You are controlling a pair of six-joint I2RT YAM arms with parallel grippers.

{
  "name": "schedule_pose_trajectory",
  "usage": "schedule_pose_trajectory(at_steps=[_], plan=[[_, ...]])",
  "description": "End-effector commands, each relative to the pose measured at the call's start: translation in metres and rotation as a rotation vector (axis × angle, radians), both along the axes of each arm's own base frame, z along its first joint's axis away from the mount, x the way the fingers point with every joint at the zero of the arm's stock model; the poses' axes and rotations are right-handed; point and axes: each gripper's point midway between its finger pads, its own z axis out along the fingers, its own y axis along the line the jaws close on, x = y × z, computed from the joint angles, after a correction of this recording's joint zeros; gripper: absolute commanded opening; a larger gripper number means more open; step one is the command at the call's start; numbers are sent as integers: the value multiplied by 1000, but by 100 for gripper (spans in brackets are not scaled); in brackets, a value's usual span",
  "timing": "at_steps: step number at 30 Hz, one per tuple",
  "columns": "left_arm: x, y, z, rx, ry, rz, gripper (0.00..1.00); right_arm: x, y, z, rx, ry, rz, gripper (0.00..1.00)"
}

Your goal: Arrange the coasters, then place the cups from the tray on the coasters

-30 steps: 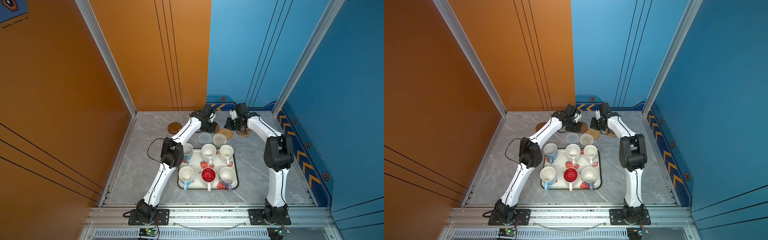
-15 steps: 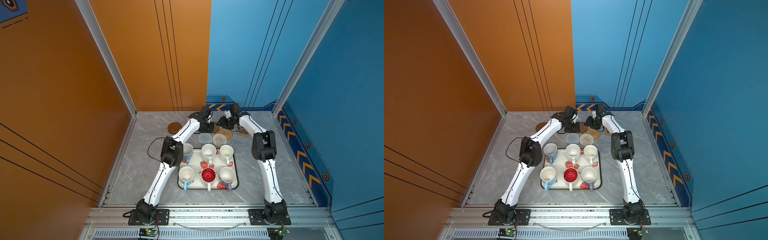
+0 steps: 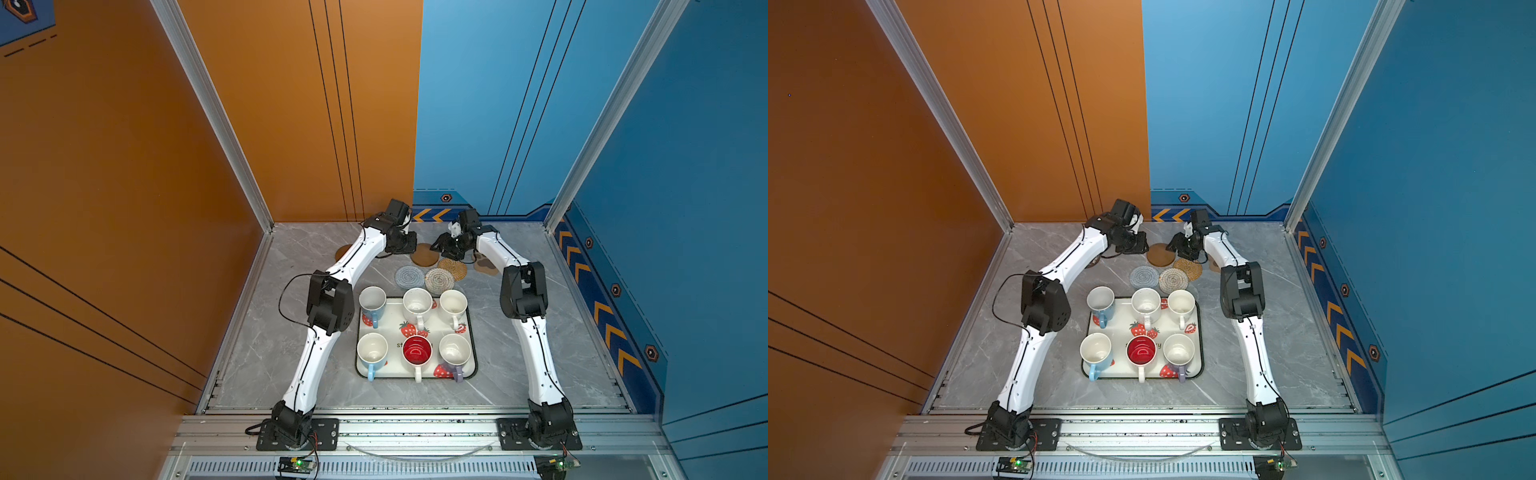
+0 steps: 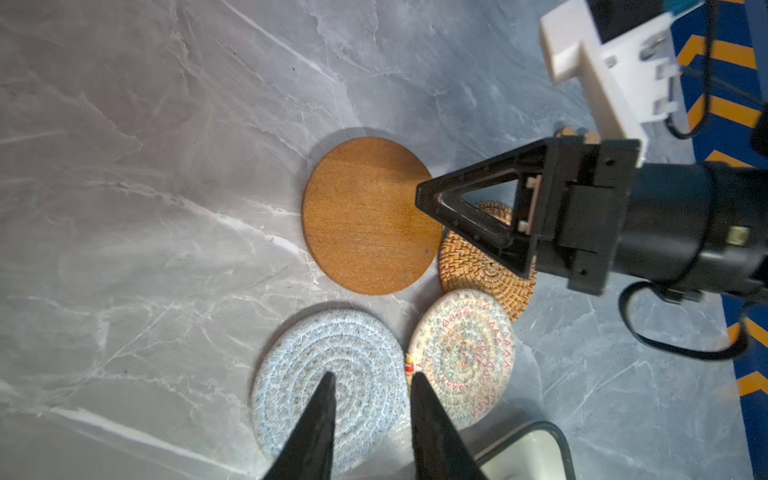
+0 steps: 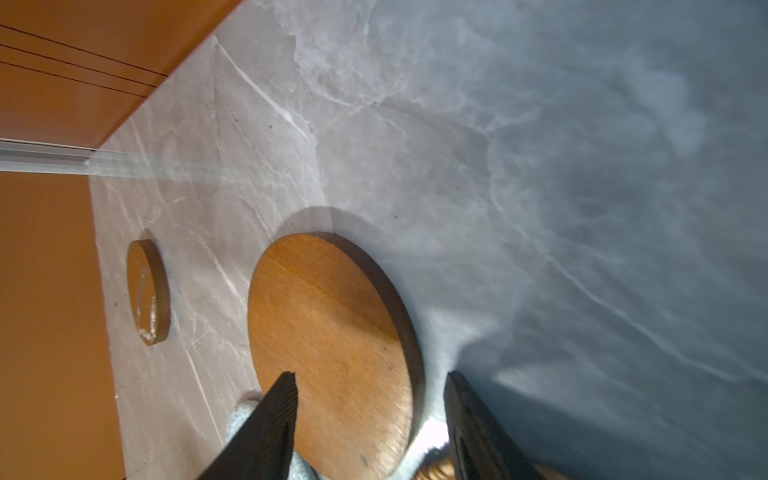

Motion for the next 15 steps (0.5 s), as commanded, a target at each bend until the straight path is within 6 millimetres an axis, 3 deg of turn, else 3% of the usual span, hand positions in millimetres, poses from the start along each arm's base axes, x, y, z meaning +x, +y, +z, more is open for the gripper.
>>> schedule_pose_trajectory(at_steps=[1,15], plan=[[-4,12,18,28,-34,2,35,2,12,-10,47,22,1,55],[-12,51,11,86,1,54,36,-8,62,-18,85,39,60,44]])
